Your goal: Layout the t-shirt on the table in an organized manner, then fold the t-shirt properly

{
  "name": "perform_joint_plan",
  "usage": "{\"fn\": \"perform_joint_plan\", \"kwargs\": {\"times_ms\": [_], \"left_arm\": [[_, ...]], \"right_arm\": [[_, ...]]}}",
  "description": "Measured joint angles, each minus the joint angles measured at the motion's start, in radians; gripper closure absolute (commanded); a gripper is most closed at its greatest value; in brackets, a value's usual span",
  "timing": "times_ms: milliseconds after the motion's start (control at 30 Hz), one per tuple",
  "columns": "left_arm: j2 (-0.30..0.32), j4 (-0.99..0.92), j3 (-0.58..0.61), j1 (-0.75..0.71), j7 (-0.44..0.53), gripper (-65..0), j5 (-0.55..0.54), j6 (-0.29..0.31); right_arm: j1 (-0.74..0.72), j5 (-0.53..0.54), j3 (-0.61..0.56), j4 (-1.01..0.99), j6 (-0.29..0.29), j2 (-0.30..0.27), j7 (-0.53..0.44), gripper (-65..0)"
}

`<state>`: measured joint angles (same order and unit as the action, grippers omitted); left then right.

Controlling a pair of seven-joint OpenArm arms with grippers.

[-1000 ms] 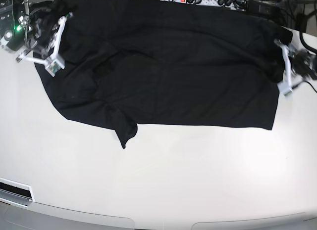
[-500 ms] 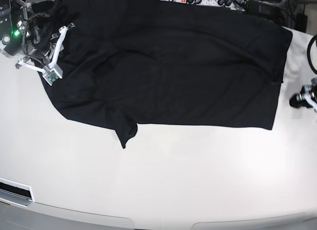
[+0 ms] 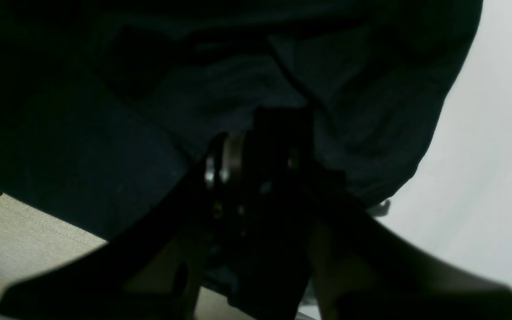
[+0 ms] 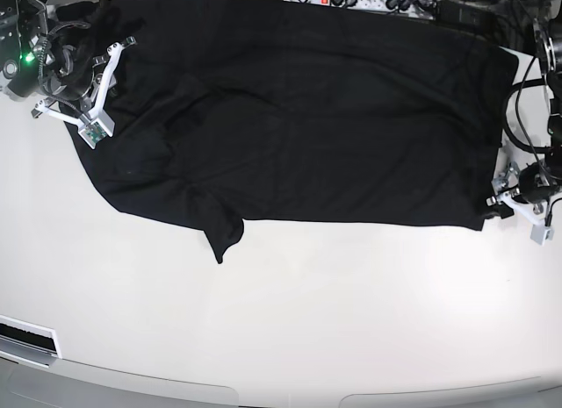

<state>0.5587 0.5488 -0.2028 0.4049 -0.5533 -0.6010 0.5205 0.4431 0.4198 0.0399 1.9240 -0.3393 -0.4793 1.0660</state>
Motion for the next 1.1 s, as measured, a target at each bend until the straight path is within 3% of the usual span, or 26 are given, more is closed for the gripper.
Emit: {"fn": "perform_joint_plan", "kwargs": {"times_ms": [267, 567, 667, 733, 800, 867, 1033, 1100], "left_arm": [[-0.040, 0.000, -0.001, 0.005, 0.046, -37.1, 0.007, -0.005], [-0.101, 0.002, 0.076, 0.031, 0.029, -36.7, -0.014, 0.064], [-0.102, 0.001, 0.104, 0.052, -0.001, -28.9, -0.028, 0.064], [-0.102, -0.001, 0.105, 0.063, -0.016, -17.2, -0.027, 0.045], [-0.102, -0.002, 0.105, 0.067, -0.024, -1.5, -0.035, 0.000], [-0.103, -0.003, 0.105, 0.069, -0.023, 0.0, -0.034, -0.017], [-0.105, -0.003, 0.105, 0.069, -0.022, 0.0, 0.002, -0.017], [-0.107, -0.002, 0.105, 0.069, -0.027, 0.0, -0.003, -0.017]], "right_arm": [[-0.001, 0.000, 0.000, 0.000, 0.000, 0.000, 0.000, -13.9], [0.000, 0.000, 0.000, 0.000, 0.007, 0.000, -0.004, -13.9], [0.000, 0.000, 0.000, 0.000, 0.007, 0.000, -0.011, -13.9], [0.000, 0.000, 0.000, 0.000, 0.007, 0.000, -0.029, -13.9], [-0.001, 0.000, 0.000, 0.000, 0.010, 0.000, -0.077, -13.9], [-0.013, -0.001, 0.000, 0.000, 0.058, 0.005, -0.102, -14.0], [-0.142, -0.077, -0.001, -0.028, 0.110, 0.073, -0.143, -14.5], [-0.214, -0.079, 0.000, -0.073, 0.119, 0.092, -0.165, -21.3]]}}
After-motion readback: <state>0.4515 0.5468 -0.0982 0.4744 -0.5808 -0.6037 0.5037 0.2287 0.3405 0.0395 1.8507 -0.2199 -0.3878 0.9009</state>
